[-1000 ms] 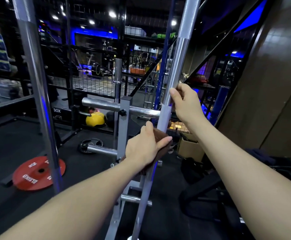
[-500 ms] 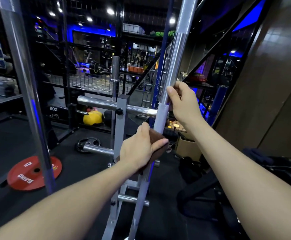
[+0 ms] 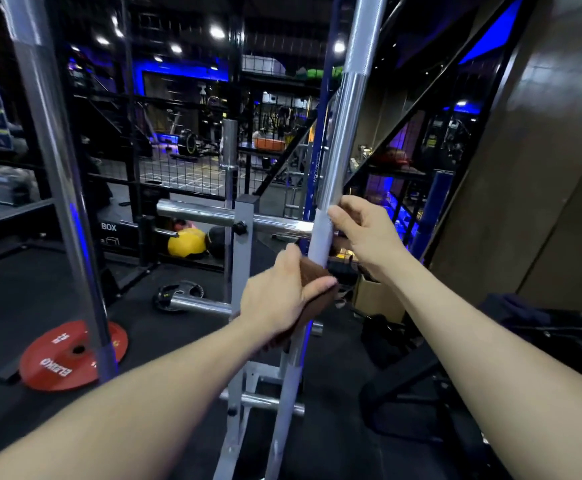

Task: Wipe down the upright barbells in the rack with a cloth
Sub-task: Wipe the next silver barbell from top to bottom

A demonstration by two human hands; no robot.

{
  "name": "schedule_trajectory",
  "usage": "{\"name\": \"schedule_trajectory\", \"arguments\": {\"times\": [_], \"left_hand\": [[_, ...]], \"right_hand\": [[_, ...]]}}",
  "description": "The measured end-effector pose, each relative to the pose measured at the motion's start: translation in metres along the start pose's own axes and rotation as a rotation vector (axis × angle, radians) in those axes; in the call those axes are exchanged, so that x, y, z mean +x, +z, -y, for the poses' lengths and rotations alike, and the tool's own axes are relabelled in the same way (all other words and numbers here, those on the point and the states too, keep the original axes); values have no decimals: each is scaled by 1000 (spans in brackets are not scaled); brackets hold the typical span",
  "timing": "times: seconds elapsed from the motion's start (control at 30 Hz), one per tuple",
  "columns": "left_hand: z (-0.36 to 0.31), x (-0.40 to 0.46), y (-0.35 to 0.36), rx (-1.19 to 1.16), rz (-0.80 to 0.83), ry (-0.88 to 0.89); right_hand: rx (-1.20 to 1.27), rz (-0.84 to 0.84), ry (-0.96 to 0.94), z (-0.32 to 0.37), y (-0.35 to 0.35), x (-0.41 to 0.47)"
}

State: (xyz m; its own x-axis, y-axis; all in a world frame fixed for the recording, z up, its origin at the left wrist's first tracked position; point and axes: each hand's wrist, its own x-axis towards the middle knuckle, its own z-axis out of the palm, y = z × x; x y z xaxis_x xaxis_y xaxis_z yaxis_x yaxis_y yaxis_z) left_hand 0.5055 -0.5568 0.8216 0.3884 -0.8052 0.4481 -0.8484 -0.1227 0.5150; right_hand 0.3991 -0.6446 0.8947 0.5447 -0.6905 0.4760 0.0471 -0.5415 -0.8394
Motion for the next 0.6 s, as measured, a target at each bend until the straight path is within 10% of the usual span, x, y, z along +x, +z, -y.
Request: {"name": "schedule_trajectory", "arguments": {"times": [0.6], "left_hand": [[28, -28, 30, -113, 128, -110]], "right_hand": [[-64, 36, -16, -1, -3, 0]]}}
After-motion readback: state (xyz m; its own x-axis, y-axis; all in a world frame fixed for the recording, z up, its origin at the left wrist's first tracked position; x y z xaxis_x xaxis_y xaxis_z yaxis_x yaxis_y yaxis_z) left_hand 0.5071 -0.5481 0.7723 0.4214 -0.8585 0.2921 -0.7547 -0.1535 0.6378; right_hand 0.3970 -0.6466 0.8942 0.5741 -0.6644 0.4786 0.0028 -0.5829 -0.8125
